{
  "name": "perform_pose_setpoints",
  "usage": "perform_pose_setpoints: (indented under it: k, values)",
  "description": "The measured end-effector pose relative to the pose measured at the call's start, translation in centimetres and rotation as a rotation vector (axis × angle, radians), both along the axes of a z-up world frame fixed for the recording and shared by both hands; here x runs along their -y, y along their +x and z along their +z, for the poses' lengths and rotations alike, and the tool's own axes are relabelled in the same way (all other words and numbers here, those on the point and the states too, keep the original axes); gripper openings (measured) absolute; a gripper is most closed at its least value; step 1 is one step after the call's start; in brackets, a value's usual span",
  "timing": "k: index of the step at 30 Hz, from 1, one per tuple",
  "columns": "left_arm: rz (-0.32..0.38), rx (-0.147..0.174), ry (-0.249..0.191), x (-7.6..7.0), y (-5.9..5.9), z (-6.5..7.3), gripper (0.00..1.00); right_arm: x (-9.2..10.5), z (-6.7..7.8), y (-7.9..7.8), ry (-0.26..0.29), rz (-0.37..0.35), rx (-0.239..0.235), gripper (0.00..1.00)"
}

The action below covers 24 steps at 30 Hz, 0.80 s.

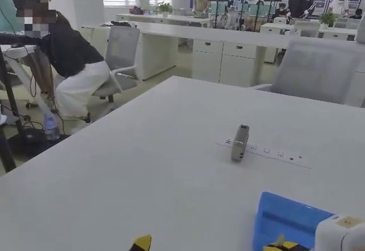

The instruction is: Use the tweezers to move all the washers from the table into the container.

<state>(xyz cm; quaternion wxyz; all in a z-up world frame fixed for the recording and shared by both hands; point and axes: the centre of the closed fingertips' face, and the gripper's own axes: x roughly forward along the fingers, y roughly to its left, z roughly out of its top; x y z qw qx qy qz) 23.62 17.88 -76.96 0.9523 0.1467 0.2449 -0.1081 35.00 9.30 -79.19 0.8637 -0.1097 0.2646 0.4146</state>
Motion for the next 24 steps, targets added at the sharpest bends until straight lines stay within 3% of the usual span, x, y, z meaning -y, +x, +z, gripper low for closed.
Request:
perform_pose_setpoints:
  k: [8,17,24]
  values:
    - [-0.007,-0.005,0.007,0.1,0.0,-0.1,0.97,0.2,2.8,-0.1,0.054,0.005,0.005,0.0]
    - [-0.009,-0.009,0.014,0.1,0.0,-0.3,0.96,0.4,6.9,1.2,0.092,0.003,0.09,0.0]
    - [-0.005,-0.009,0.01,0.1,-0.1,-0.2,0.97,1.0,7.4,3.5,0.092,-0.038,0.127,0.0]
